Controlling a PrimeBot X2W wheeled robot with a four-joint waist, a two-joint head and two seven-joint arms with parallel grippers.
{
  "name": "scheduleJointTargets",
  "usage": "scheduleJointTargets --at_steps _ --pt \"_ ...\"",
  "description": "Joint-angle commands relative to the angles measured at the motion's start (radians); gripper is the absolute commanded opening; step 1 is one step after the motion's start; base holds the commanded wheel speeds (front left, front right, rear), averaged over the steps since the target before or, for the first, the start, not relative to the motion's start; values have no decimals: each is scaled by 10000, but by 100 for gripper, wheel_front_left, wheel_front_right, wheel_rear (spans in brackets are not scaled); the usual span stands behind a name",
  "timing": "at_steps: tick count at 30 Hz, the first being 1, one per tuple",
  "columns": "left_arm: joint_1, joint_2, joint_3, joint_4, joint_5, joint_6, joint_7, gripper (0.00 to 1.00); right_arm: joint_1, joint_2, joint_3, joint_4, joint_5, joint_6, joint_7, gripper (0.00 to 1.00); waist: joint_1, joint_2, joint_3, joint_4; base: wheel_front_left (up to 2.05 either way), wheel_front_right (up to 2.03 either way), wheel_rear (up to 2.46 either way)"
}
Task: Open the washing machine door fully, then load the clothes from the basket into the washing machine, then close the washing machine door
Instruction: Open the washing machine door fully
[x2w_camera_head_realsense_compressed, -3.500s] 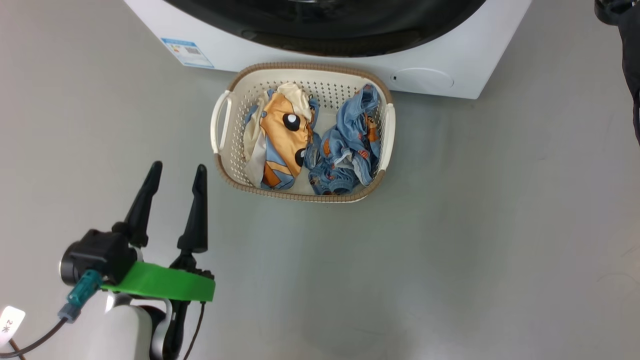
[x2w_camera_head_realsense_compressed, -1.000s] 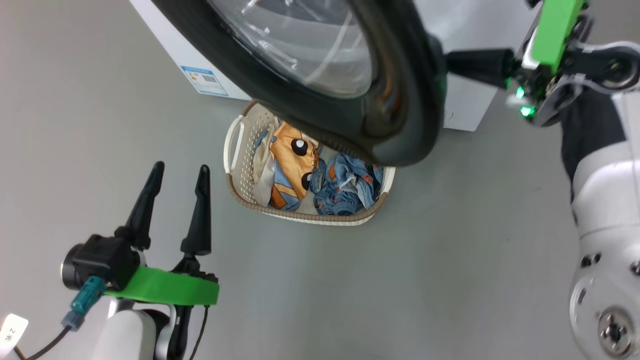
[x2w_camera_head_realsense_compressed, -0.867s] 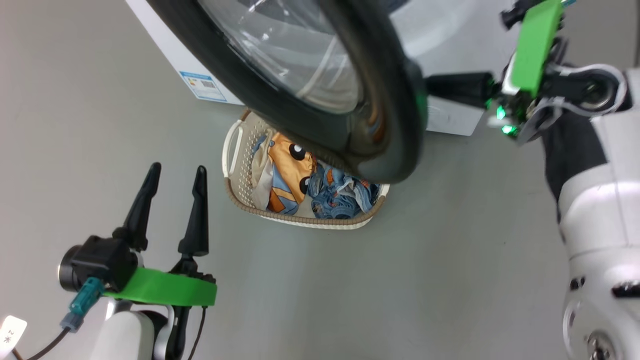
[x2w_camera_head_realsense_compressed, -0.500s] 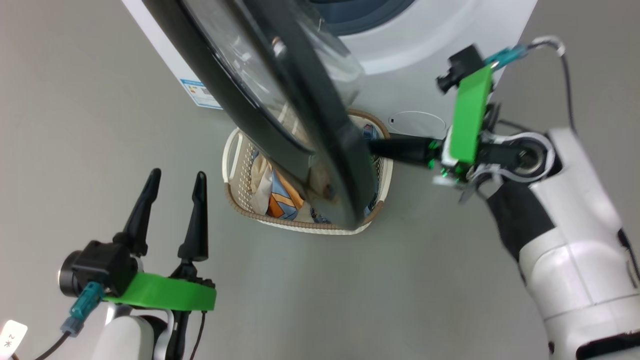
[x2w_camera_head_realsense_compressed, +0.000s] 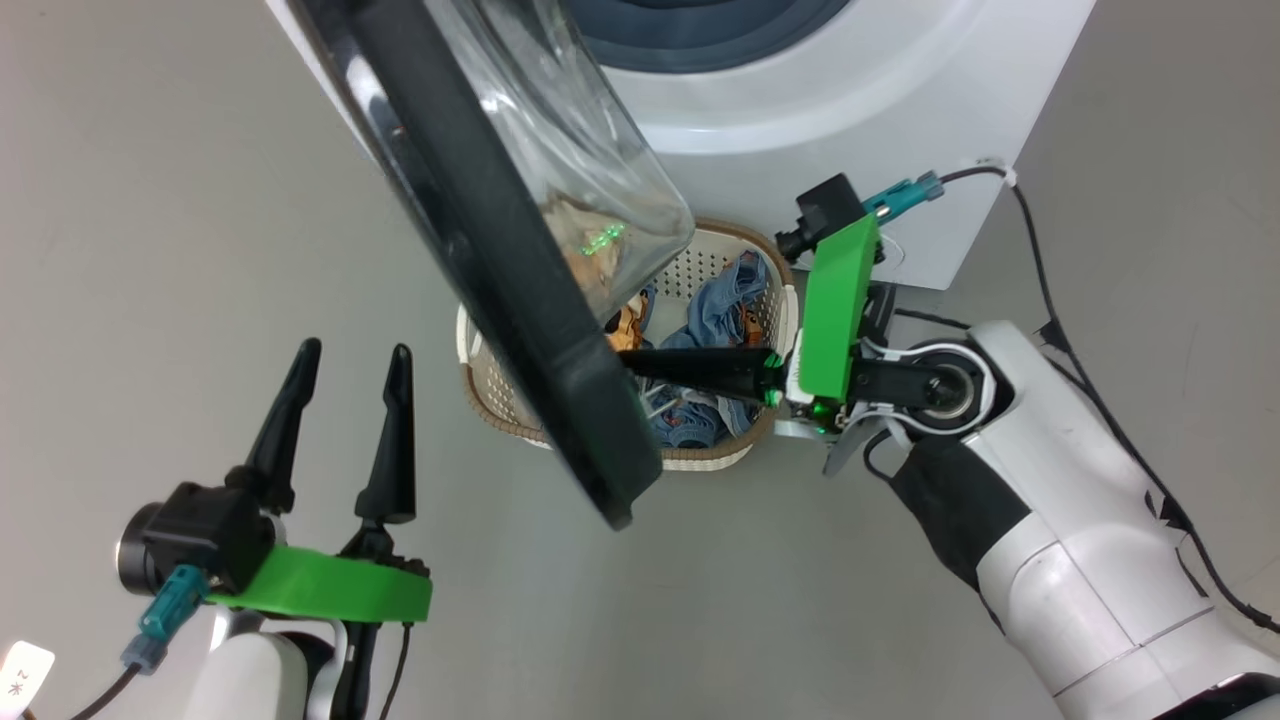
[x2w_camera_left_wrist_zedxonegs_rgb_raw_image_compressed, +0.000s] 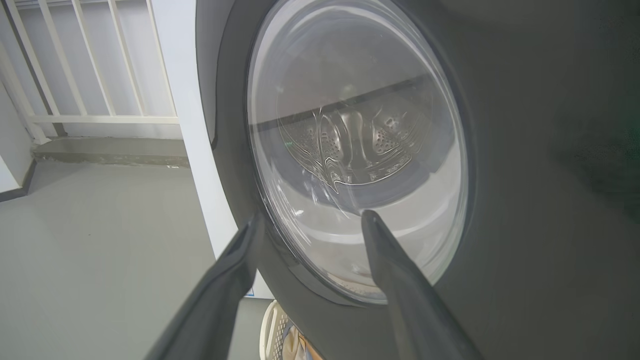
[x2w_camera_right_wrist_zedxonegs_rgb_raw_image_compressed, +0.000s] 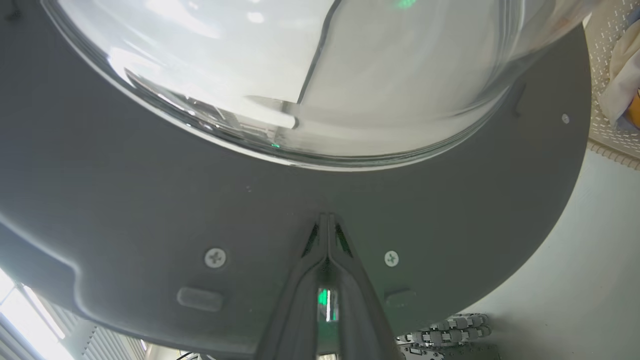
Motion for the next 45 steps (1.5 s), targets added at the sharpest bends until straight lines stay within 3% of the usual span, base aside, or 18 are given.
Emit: scheduleJointTargets --at_steps 1,12,29,30,32,33,34,45 --pt "-15 254 361 -214 17 -38 -63 100 38 327 301 -164 177 29 -112 0 0 -1 6 -17 0 0 0" --pt "44 254 481 -205 174 -80 -63 100 63 271 517 -109 916 29 -1101 0 0 -1 -325 -349 0 0 0" --pt "737 254 1050 -313 705 -226 -63 100 1832 -816 -149 -1101 912 29 -2729 0 0 -1 -1390 -1423 0 0 0" --pt "797 254 1098 -304 723 -232 -63 100 1957 -870 -178 -1176 871 29 -2870 15 0 -1 -1456 -1494 0 0 0" --pt "923 254 1179 -285 746 -242 -63 100 2230 -972 -253 -1335 764 29 -3217 32 0 -1 -1602 -1623 0 0 0" --pt "990 254 1212 -273 758 -246 -63 100 2360 -1017 -274 -1411 674 29 -3406 51 0 -1 -1670 -1686 0 0 0" --pt "1055 254 1237 -252 764 -250 -63 100 2489 -1062 -281 -1499 574 29 -3576 100 0 -1 -1733 -1747 0 0 0" --pt "1378 276 1433 -139 759 -273 -63 100 3410 -1635 -556 -2687 -1855 29 -6340 100 0 -1 -2106 -2170 0 0 0"
